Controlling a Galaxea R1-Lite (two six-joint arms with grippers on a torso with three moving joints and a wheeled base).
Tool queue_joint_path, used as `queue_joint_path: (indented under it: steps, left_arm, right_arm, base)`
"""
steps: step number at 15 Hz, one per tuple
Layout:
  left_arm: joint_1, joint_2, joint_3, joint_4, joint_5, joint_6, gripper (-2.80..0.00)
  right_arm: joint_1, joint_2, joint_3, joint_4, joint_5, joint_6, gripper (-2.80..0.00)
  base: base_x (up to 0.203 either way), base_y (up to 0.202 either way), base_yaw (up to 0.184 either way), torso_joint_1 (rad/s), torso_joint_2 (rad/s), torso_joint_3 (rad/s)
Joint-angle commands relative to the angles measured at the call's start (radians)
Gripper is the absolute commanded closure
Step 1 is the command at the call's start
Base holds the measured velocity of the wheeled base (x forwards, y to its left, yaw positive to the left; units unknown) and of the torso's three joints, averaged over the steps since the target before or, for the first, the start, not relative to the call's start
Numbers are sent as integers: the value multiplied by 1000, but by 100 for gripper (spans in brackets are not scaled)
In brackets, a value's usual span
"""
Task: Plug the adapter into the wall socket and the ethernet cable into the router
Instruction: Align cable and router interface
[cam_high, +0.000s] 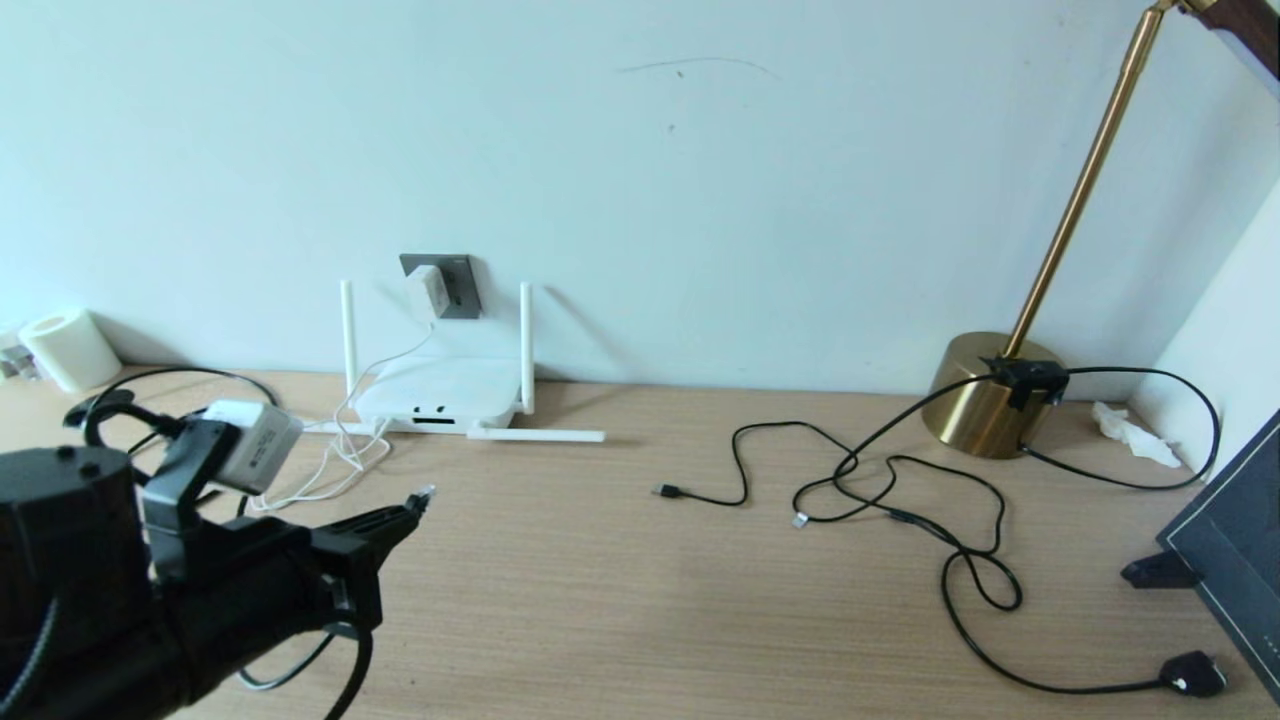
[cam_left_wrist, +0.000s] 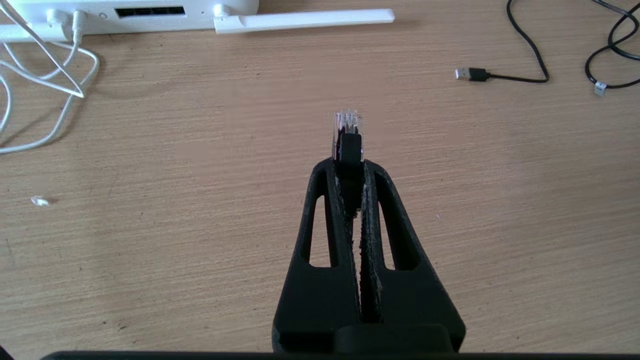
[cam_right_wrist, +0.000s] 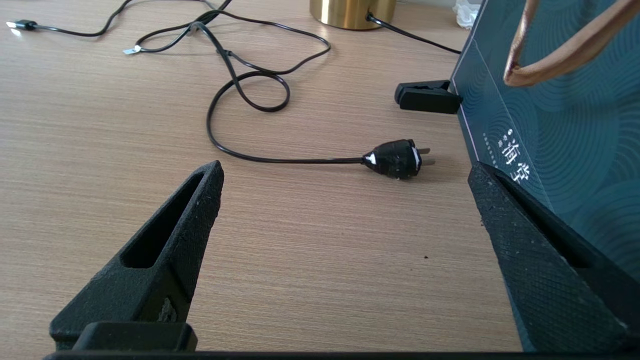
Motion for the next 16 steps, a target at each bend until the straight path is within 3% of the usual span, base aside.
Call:
queue_joint_path:
  steps: [1, 3, 16]
  left_arm:
    - [1, 8, 10, -3, 0, -6, 0]
    - [1, 9, 21, -3, -1, -34, 0]
    - [3, 7, 52, -11, 5, -35, 0]
  right_arm:
    - [0, 1, 0, 0, 0, -1, -280]
    - [0, 1, 0, -1, -1, 7, -280]
    - [0, 1, 2, -1, -8, 16, -280]
  base:
    - [0, 0, 0, 0, 0, 0]
    - [0, 0, 0, 0, 0, 0]
    - [-22, 0, 0, -2, 4, 4]
